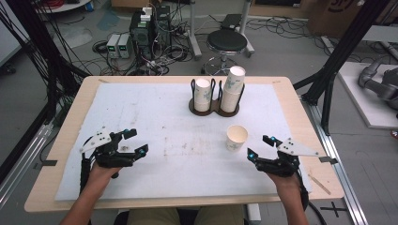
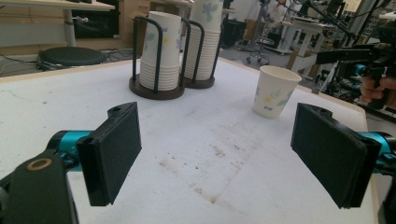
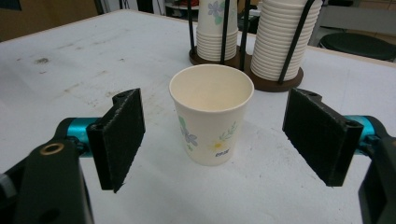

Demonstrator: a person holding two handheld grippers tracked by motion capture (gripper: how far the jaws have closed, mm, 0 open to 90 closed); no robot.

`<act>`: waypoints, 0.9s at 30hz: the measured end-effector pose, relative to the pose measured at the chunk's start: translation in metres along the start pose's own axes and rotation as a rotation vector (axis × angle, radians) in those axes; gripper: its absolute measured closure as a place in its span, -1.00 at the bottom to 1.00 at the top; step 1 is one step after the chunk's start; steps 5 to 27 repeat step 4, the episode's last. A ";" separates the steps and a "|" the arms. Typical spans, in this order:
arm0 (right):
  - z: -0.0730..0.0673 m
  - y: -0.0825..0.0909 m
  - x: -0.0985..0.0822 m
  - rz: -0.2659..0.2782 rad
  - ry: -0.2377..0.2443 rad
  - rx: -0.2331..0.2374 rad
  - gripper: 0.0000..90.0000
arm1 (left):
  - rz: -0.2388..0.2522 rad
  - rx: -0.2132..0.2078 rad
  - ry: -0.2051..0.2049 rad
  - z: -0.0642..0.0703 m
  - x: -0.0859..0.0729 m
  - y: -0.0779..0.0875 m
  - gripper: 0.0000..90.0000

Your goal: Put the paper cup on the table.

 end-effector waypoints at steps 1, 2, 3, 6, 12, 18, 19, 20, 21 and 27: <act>0.000 0.000 0.000 0.001 -0.001 0.001 -0.52 | 0.001 0.001 0.000 -0.001 0.000 0.000 -0.64; 0.001 0.000 -0.001 -0.002 -0.001 0.001 -0.52 | 0.001 0.003 0.003 -0.002 0.000 0.000 -0.64; 0.001 0.000 -0.001 -0.001 0.001 -0.001 -0.52 | 0.001 0.003 0.005 -0.002 -0.001 -0.001 -0.64; 0.002 0.000 -0.001 -0.003 -0.001 -0.001 -0.52 | 0.000 0.005 0.004 -0.003 -0.001 -0.001 -0.64; 0.002 0.000 -0.001 -0.003 -0.001 -0.001 -0.52 | 0.000 0.005 0.004 -0.003 -0.001 -0.001 -0.64; 0.002 0.000 -0.001 -0.003 -0.001 -0.001 -0.52 | 0.000 0.005 0.004 -0.003 -0.001 -0.001 -0.64; 0.002 0.000 -0.001 -0.003 -0.001 -0.001 -0.52 | 0.000 0.005 0.004 -0.003 -0.001 -0.001 -0.64; 0.002 0.000 -0.001 -0.003 -0.001 -0.001 -0.52 | 0.000 0.005 0.004 -0.003 -0.001 -0.001 -0.64; 0.002 0.000 -0.001 -0.003 -0.001 -0.001 -0.52 | 0.000 0.005 0.004 -0.003 -0.001 -0.001 -0.64; 0.002 0.000 -0.001 -0.003 -0.001 -0.001 -0.52 | 0.000 0.005 0.004 -0.003 -0.001 -0.001 -0.64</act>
Point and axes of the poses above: each handheld gripper's, and its own axes: y roughly backward along the jaws, x roughly out of its top, z roughly to its right, the point moved 7 cm from there along -y, roughly forward along the jaws, and after that the axes turned 5 degrees about -x, right-handed, at the moved point
